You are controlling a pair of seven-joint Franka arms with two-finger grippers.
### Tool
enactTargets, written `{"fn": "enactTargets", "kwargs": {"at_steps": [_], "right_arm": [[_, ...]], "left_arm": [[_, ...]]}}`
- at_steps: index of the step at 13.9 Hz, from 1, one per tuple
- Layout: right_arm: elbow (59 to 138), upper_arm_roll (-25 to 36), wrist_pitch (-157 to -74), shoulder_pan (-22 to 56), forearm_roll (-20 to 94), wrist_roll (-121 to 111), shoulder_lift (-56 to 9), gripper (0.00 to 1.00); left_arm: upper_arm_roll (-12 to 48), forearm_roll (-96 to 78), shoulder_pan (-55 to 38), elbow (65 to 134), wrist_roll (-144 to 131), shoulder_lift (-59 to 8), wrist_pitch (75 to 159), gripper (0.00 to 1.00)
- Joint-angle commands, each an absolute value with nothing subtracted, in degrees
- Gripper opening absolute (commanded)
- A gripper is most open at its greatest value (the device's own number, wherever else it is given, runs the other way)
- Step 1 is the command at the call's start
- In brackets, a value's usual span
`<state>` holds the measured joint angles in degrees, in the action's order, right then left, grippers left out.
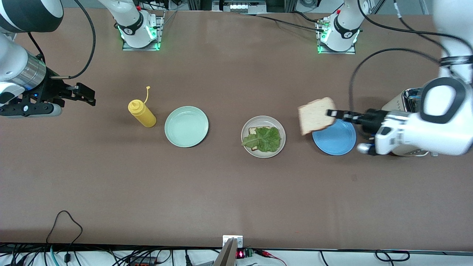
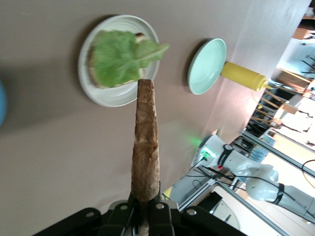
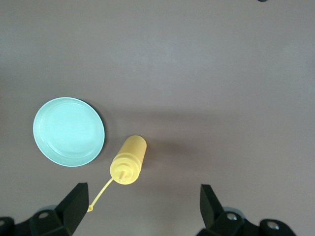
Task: Make sandwich in beige plate with both arms
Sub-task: 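Carry the bread slice over the lettuce and lower it on top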
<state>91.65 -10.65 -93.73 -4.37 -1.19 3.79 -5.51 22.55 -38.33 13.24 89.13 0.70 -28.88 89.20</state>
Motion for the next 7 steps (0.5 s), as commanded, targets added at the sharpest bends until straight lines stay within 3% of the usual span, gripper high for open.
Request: {"fn": "enactTargets", "kwargs": {"at_steps": [1,4,7], "right_arm": [[91.8,-11.4,-93.0,-6.6,-1.8,3.1,-5.7,1.00],[91.8,-11.4,-93.4,-8.7,-2.1,2.8,-6.5,1.00],[90.8,-11.4,-93.2,-9.2,-3.2,2.9,-6.9,1.00]], "left_arm": [[23.3,-42.7,10.6,91.2,0.8,-32.2,94.8,0.00],[23.3,-46.0,10.2,91.5,3.2,-38.0,100.1,0.00],[23.4,-46.5,7.7,91.7,3.7,-39.5,104.2,0.00]]}}
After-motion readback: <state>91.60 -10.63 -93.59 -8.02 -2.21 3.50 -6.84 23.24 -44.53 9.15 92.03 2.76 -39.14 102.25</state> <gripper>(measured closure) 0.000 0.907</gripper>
